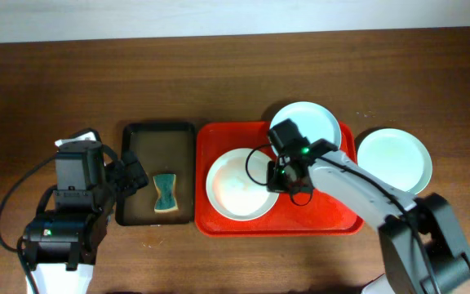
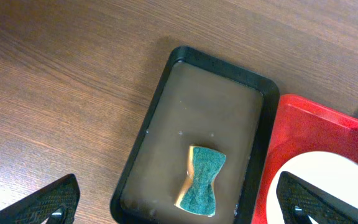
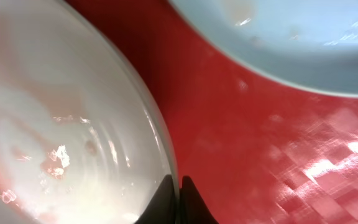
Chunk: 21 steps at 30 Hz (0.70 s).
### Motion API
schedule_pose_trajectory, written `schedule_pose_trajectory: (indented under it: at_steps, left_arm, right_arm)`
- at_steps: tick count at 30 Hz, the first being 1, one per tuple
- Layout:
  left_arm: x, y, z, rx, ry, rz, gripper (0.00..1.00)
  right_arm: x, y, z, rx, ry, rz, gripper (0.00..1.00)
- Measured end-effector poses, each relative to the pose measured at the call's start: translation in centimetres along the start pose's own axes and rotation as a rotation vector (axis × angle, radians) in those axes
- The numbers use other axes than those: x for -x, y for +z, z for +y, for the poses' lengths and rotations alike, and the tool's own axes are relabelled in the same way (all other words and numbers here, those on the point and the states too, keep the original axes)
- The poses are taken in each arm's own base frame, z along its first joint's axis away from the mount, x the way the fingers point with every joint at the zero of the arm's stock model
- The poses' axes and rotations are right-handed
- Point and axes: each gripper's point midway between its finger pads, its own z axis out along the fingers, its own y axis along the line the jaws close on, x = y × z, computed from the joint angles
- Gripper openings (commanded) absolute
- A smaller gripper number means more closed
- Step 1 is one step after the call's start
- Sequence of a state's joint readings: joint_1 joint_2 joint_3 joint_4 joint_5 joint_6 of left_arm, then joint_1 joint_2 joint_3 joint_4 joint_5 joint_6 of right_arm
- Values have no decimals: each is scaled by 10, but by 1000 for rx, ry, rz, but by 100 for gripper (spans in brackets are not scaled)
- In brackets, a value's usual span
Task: Clean dirty plates on tray and stack at the side
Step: 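Lift the cleaned white plate with the right gripper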
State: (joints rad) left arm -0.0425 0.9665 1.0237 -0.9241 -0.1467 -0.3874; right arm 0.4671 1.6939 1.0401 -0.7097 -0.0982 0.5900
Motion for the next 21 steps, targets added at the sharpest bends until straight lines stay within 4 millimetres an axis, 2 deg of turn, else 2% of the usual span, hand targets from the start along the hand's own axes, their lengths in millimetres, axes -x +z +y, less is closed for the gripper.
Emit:
schedule_pose_trajectory:
  at_steps: [2,5,9,11,14,18,21]
  left_arm:
    - [0,0,0,0,0,0,99]
    - [0,0,0,0,0,0,99]
    - [0,0,0,0,0,0,99]
    - [0,0,0,0,0,0,99]
    - [0,0,0,0,0,0,99]
    - [0,0,0,0,0,0,99]
    - [0,0,0,0,0,0,99]
  right_arm:
    - [14,-18,6,32,-2,-48,4]
    - [27,-51,26,129,-43,-113,4]
    - [44,-74,53,245,-41,-183,4]
    - [51,-77,68,289,-32,-224,4]
    - [51,-73,91,310,-17,-254,4]
    - [41,-44,120,273,-24,-278,4]
    - [34,-37,133,215,-60,-348,4]
